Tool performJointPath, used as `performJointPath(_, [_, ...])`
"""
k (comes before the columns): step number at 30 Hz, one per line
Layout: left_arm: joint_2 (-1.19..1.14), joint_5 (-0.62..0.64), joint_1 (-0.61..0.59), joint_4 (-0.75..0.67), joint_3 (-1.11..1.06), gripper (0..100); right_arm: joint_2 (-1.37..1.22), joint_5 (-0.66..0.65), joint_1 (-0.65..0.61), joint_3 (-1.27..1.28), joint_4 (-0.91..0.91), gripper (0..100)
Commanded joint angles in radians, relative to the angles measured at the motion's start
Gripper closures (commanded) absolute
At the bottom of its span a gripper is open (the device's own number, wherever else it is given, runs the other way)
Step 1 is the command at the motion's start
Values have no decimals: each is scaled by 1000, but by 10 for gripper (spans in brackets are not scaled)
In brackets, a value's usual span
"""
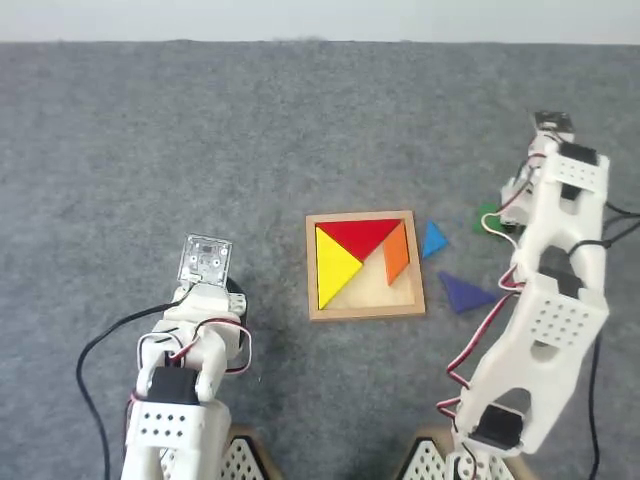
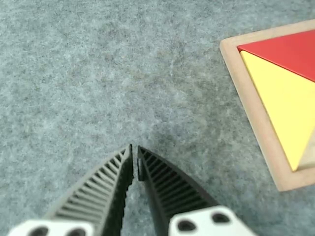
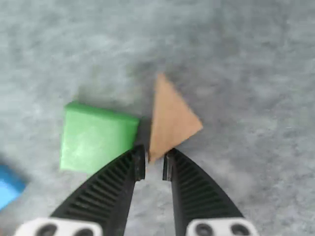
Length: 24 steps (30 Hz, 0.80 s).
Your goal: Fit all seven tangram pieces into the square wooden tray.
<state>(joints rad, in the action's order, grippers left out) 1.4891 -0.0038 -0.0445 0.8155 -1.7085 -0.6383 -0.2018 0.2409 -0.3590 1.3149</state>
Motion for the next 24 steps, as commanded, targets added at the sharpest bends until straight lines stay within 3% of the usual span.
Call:
performJointPath(1, [12,5,-3,0,19,986,197,12,-67,-48,67,940])
performJointPath(9, [12,5,-3,0,19,986,367,14,-117,-46,125,932])
performJointPath(15, [12,5,-3,0,19,986,196,173,-50,-54,-10,807])
performJointPath(24, [12,5,-3,0,19,986,33,175,-15,-54,-116,831])
